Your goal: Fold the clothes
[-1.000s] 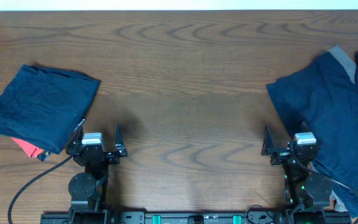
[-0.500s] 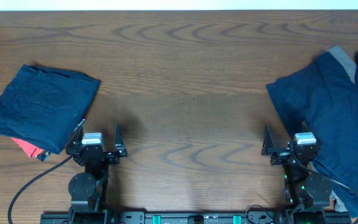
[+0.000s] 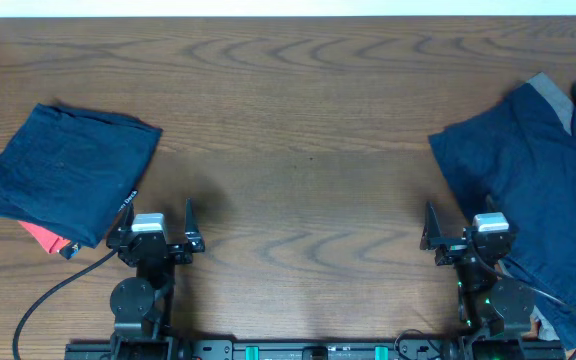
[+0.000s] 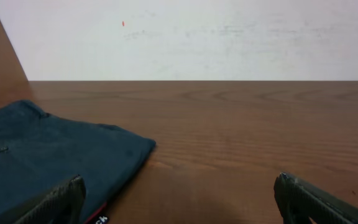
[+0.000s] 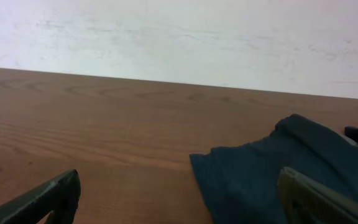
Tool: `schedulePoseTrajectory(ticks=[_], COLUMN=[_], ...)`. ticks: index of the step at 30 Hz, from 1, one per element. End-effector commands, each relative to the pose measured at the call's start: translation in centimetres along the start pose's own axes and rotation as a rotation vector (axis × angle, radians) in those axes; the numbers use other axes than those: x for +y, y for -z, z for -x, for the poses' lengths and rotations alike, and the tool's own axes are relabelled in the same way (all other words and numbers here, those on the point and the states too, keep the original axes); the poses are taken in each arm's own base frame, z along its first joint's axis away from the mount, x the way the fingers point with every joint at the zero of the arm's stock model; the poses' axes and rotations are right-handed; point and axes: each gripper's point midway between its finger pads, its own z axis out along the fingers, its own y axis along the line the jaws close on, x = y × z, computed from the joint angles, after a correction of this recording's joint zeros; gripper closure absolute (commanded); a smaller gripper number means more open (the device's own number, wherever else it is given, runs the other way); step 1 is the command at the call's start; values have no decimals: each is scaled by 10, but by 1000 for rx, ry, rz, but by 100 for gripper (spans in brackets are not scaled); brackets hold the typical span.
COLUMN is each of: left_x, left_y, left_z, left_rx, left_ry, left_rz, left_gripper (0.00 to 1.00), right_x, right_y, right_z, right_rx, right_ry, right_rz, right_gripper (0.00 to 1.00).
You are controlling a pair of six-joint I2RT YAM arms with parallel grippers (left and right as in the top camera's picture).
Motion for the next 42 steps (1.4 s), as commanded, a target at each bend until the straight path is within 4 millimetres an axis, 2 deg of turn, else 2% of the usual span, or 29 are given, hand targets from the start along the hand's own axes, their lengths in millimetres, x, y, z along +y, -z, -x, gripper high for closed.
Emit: schedulePoseTrajectory(ticks=[1,35,38,42], left_x=[1,1,-2,-3], left_y=[-1,-1,-1,-1], left_z=[-18,-18,-18,-18], left_rx=[50,51,52,58], left_ry=[-14,-14,-12,86], left_rz=[2,2,-15,-18], left_gripper=[2,2,2,2], right_x=[-4,-4,-2,4], right_y=[0,0,0,0], right_z=[-1,-1,-2,-1], right_rx=[-1,-1,2,4], right_ry=[-11,-12,-86,-160], right_rz=[-17,-16,-7,29], right_gripper=[1,1,1,1])
